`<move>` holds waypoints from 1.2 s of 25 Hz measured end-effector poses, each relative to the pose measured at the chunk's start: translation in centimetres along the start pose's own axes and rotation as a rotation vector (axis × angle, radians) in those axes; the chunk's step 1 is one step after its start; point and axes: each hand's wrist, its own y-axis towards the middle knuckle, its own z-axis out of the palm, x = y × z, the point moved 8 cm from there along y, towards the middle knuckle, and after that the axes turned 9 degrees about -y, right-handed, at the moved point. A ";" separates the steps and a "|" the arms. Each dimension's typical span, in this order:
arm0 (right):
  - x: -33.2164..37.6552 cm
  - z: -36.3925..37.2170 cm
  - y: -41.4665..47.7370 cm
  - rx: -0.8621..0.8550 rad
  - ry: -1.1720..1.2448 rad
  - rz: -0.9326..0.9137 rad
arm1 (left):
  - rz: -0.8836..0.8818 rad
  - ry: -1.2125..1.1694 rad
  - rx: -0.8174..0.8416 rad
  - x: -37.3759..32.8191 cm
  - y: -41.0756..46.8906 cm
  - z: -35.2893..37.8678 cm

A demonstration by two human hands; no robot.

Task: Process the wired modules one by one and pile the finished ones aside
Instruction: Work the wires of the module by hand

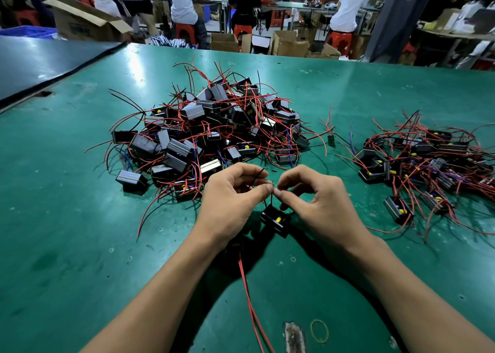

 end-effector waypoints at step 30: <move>-1.6 0.9 0.2 0.204 0.164 0.375 | 0.085 0.085 0.064 -0.7 0.0 0.5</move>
